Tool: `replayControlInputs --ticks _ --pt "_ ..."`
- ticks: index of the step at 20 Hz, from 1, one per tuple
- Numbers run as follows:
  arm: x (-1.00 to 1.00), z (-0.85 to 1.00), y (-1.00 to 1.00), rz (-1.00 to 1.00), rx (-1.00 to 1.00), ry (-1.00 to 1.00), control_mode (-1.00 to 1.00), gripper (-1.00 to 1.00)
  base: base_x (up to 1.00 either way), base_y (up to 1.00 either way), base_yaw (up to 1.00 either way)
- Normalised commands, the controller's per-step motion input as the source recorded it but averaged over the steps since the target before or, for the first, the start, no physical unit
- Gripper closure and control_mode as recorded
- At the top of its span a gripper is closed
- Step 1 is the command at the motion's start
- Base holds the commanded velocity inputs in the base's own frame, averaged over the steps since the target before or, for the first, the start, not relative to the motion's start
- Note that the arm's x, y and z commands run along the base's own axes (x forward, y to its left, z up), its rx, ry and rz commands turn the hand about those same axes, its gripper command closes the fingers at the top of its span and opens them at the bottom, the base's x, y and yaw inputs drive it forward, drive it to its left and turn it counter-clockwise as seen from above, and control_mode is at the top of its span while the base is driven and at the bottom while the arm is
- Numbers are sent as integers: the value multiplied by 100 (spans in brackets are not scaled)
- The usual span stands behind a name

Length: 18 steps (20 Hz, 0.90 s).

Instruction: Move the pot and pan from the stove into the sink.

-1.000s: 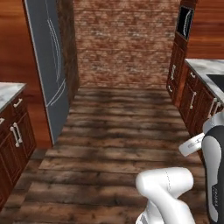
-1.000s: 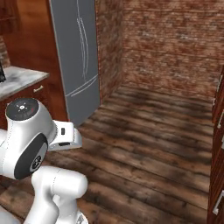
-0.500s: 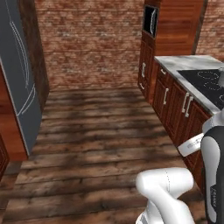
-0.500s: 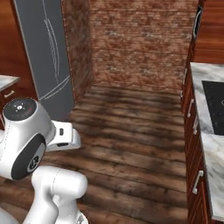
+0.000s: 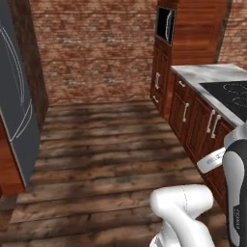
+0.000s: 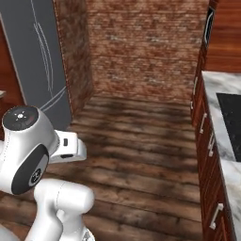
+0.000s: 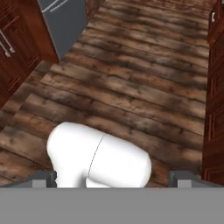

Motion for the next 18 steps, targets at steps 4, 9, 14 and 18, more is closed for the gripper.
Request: replayControlInputs --ticks 4,9,14,18 --pt "0 0 0 0 0 0 100 -100 96 43 -11" --pt "0 0 0 0 0 0 100 -100 100 47 -11" --pt "0 0 0 0 0 0 100 -100 99 46 -10" --pt "0 0 0 0 0 0 100 -100 97 44 -10"
